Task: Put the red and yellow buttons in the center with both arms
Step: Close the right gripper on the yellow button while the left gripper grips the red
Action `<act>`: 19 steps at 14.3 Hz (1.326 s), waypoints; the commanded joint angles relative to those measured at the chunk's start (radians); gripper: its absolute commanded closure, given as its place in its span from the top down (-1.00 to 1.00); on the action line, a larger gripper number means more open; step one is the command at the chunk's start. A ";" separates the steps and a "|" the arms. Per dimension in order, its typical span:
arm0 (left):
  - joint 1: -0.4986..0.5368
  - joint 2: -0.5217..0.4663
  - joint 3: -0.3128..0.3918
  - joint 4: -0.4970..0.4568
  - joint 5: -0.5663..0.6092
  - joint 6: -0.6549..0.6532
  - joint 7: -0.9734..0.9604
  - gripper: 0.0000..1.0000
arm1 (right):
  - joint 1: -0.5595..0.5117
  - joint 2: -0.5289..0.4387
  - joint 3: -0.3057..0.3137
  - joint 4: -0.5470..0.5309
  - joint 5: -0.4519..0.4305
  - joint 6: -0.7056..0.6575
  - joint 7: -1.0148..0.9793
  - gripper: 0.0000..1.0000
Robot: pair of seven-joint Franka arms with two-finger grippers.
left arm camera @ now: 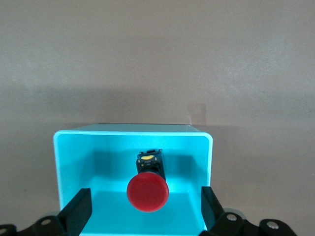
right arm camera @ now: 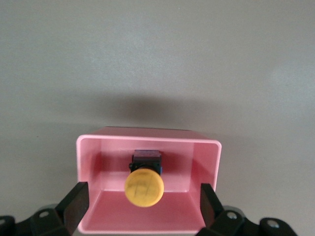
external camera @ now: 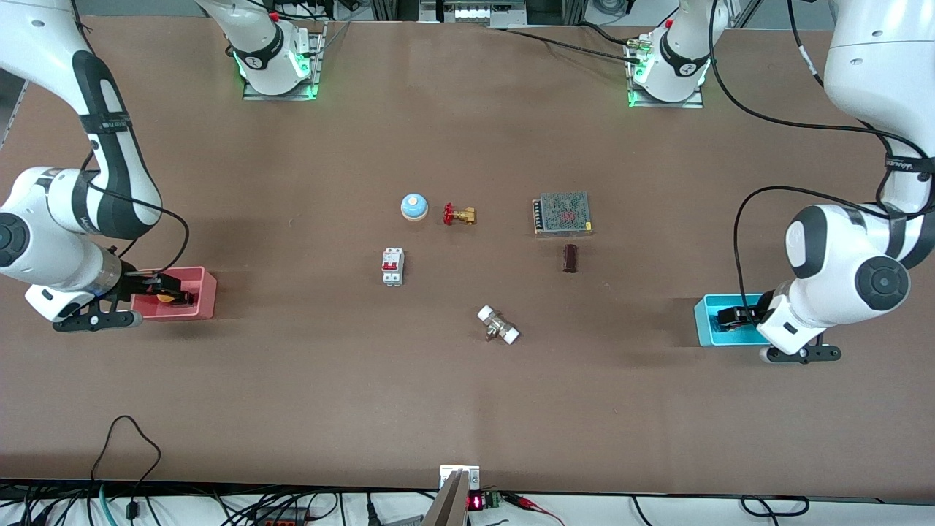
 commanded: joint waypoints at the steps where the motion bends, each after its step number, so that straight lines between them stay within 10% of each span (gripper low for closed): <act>1: 0.006 0.000 -0.002 -0.047 0.020 0.073 0.002 0.95 | -0.029 0.033 0.012 -0.010 -0.015 0.046 -0.016 1.00; 8: 0.021 0.043 -0.002 -0.050 0.020 0.115 0.002 0.58 | -0.031 0.085 0.024 -0.012 -0.015 0.066 -0.015 1.00; 12: 0.018 0.046 -0.002 -0.049 0.020 0.106 -0.003 -0.22 | -0.032 0.087 0.026 -0.021 -0.014 0.063 -0.015 1.00; 15: 0.018 0.028 -0.004 -0.037 0.020 0.089 0.002 -0.41 | -0.043 0.093 0.026 -0.029 -0.014 0.063 -0.010 0.96; 19: 0.004 -0.055 -0.024 0.090 0.023 -0.193 0.003 -0.41 | -0.045 0.093 0.026 -0.029 -0.014 0.058 -0.015 0.22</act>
